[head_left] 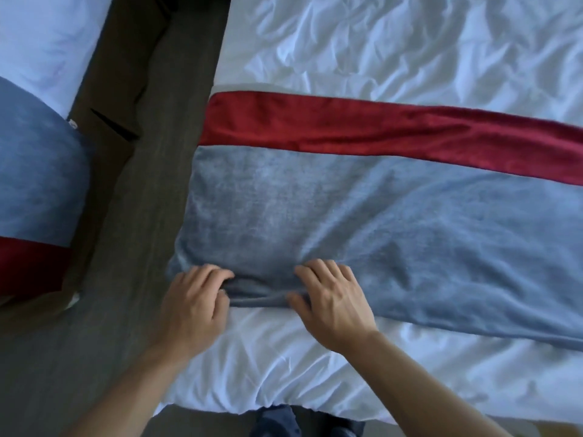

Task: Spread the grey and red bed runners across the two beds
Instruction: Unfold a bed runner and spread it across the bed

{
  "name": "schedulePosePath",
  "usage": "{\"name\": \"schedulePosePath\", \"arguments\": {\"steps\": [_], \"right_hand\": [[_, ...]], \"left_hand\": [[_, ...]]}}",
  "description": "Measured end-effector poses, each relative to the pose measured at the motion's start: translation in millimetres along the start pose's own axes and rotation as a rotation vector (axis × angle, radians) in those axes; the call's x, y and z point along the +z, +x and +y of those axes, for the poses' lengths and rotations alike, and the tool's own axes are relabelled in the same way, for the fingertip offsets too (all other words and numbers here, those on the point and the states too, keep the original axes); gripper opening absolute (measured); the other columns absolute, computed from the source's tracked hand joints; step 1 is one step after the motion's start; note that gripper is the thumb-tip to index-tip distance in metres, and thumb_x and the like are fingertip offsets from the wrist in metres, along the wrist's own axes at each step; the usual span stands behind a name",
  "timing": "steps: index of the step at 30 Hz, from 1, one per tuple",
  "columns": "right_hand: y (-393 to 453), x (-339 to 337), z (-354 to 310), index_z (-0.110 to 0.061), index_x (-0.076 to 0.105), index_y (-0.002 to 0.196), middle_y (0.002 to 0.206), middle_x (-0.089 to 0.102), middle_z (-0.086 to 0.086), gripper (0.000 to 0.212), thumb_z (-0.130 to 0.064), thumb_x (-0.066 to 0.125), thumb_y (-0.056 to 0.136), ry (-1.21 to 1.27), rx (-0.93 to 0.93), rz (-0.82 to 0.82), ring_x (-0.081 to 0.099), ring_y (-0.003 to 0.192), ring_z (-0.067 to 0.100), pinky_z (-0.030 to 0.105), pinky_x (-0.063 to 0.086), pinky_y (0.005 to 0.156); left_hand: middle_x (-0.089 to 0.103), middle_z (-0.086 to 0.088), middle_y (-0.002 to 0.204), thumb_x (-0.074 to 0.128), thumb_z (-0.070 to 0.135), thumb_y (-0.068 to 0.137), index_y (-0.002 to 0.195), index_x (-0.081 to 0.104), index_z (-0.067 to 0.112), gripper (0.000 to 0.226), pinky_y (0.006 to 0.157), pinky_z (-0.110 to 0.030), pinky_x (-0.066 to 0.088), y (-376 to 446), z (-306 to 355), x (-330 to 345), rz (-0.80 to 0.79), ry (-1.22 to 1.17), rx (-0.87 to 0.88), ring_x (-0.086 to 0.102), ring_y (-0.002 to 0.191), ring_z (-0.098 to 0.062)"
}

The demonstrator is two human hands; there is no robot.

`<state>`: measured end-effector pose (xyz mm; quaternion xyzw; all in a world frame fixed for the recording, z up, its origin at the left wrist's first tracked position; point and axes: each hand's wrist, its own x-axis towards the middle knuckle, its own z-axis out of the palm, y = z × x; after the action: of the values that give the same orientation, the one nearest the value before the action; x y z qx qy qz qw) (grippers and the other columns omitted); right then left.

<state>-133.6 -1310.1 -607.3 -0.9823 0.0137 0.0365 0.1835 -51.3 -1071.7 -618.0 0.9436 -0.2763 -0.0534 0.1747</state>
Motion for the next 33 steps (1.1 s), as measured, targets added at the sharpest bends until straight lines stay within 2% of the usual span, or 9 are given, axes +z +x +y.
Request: {"name": "schedulePosePath", "arguments": {"steps": [3,5,7,11,16,20,22,28,33], "right_hand": [[-9.2,-5.8,35.2,-0.012,0.057,0.131,0.133,0.056,0.005,0.047,-0.039,0.047,0.093,-0.022,0.086,0.061,0.050,0.128,0.026,0.040,0.039,0.107],[-19.3,-3.6,61.6,-0.009,0.052,0.139,0.146,0.049,0.010,0.053,-0.037,0.044,0.095,-0.038,0.131,0.058,0.041,0.139,0.028,0.044,0.035,0.114],[-31.5,0.2,86.2,-0.011,0.044,0.147,0.155,0.040,0.009,0.055,-0.037,0.039,0.099,-0.051,0.162,0.017,0.031,0.146,0.026,0.046,0.027,0.119],[-62.1,-6.5,148.2,-0.017,0.033,0.153,0.163,0.025,0.008,0.066,-0.046,0.043,0.095,-0.120,0.228,-0.016,0.017,0.152,0.026,0.049,0.015,0.123],[-95.0,-37.6,230.9,-0.019,0.027,0.156,0.165,0.017,0.007,0.072,-0.050,0.040,0.092,-0.193,0.367,-0.028,0.011,0.153,0.026,0.052,0.012,0.122],[-77.8,-49.3,254.1,-0.017,0.028,0.155,0.164,0.021,0.010,0.069,-0.044,0.037,0.092,-0.126,0.317,0.011,0.013,0.152,0.028,0.051,0.011,0.122],[-91.5,-54.9,278.3,-0.020,0.028,0.155,0.164,0.020,0.010,0.068,-0.042,0.037,0.092,-0.123,0.327,-0.002,0.013,0.152,0.027,0.050,0.012,0.123],[-179.1,-93.8,376.7,-0.019,0.029,0.155,0.165,0.019,0.007,0.071,-0.047,0.036,0.091,-0.216,0.503,-0.060,0.011,0.153,0.024,0.051,0.014,0.122],[-118.5,-112.3,367.6,-0.013,0.028,0.155,0.163,0.021,0.011,0.070,-0.041,0.038,0.091,-0.141,0.428,0.062,0.012,0.153,0.027,0.052,0.011,0.123]], "left_hand": [[0.059,-0.007,0.131,0.044,0.030,0.094,0.127,0.061,0.011,0.042,0.099,-0.043,0.042,42.3,61.3,24.0,-0.001,-0.005,0.158,0.055,0.121,-0.029],[0.047,-0.011,0.148,0.044,0.033,0.095,0.139,0.053,0.011,0.050,0.111,-0.045,0.035,65.2,109.5,52.2,-0.058,0.013,0.240,0.042,0.138,-0.030],[0.037,-0.011,0.156,0.042,0.034,0.095,0.147,0.046,0.014,0.055,0.117,-0.045,0.026,77.2,148.3,79.9,-0.119,0.052,0.277,0.031,0.146,-0.030],[0.024,-0.010,0.162,0.042,0.040,0.095,0.153,0.036,0.020,0.062,0.121,-0.049,0.019,78.1,168.0,106.8,-0.192,0.137,0.224,0.018,0.151,-0.027],[0.015,-0.011,0.165,0.035,0.039,0.095,0.156,0.026,0.013,0.066,0.120,-0.055,0.016,84.1,199.6,115.4,-0.169,0.172,0.074,0.010,0.153,-0.027],[0.015,-0.010,0.165,0.041,0.035,0.093,0.155,0.028,0.015,0.067,0.121,-0.053,0.015,109.5,301.4,150.8,-0.168,0.089,0.248,0.010,0.153,-0.026],[0.015,-0.011,0.165,0.042,0.035,0.093,0.156,0.028,0.017,0.066,0.122,-0.053,0.014,116.1,334.3,165.4,-0.205,0.113,0.273,0.010,0.153,-0.027],[0.013,-0.012,0.165,0.042,0.041,0.092,0.155,0.029,0.017,0.069,0.121,-0.053,0.015,116.5,345.6,170.1,-0.252,0.207,0.235,0.009,0.153,-0.028],[0.009,-0.011,0.166,0.037,0.041,0.096,0.157,0.023,0.016,0.067,0.122,-0.052,0.010,158.3,371.0,166.7,-0.204,0.153,0.235,0.003,0.153,-0.026]]}}
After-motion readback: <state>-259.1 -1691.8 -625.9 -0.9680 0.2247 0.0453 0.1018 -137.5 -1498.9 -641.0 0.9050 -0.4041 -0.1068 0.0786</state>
